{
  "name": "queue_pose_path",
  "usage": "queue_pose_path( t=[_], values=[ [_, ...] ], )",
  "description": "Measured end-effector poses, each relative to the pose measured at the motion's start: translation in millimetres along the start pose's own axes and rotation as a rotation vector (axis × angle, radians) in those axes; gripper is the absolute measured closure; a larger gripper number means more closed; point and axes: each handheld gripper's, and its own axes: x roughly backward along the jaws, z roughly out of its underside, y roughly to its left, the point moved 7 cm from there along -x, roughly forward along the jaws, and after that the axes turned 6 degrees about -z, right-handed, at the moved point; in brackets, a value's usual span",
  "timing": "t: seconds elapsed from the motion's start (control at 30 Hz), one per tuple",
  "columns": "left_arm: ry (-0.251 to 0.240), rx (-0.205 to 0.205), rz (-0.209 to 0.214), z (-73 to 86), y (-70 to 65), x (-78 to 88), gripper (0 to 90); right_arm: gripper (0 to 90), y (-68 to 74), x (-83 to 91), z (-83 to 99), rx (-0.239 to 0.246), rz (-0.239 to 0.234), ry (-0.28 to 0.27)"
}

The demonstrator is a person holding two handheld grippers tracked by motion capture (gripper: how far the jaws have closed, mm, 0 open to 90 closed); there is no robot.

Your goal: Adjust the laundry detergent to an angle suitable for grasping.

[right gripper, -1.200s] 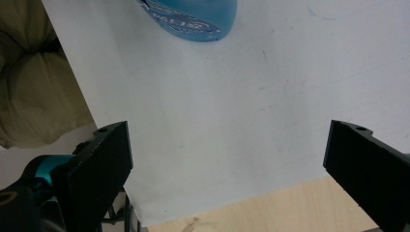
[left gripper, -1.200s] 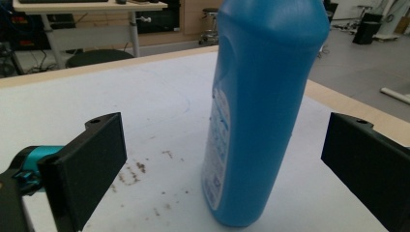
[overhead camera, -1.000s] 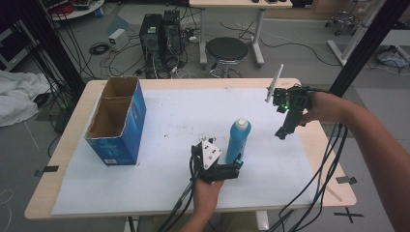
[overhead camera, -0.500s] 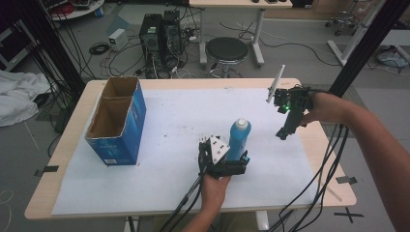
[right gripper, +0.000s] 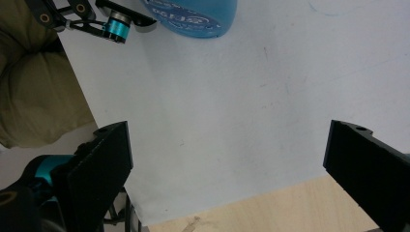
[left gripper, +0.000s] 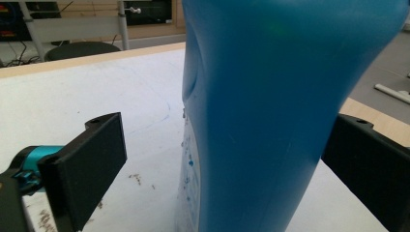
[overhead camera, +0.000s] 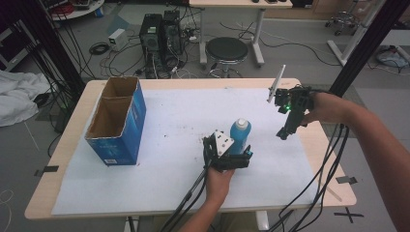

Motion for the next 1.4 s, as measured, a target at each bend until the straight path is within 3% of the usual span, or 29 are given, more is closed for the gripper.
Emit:
queue_pose_path(
  t=[0.1, 0.3, 0.6, 1.4],
  values=[
    [0.005, 0.017, 0.008, 0.8, 0.7, -4.0, 2.1, 2.5, -0.3, -0.6, 0.2, -0.004, -0.002, -0.003],
    [0.001, 0.014, 0.008, 1.4, 0.6, -6.5, 2.1, 2.5, -0.6, -0.1, 0.9, -0.009, -0.002, -0.003],
    [-0.008, 0.012, 0.019, 0.8, -1.2, -7.0, 9.9, 2.5, -1.3, -0.3, 0.7, -0.006, -0.001, -0.007],
    [-0.016, -0.020, -0.033, 0.8, -4.4, -6.1, 23.9, 2.5, -2.4, -1.7, 1.7, -0.007, -0.004, -0.008]
  ],
)
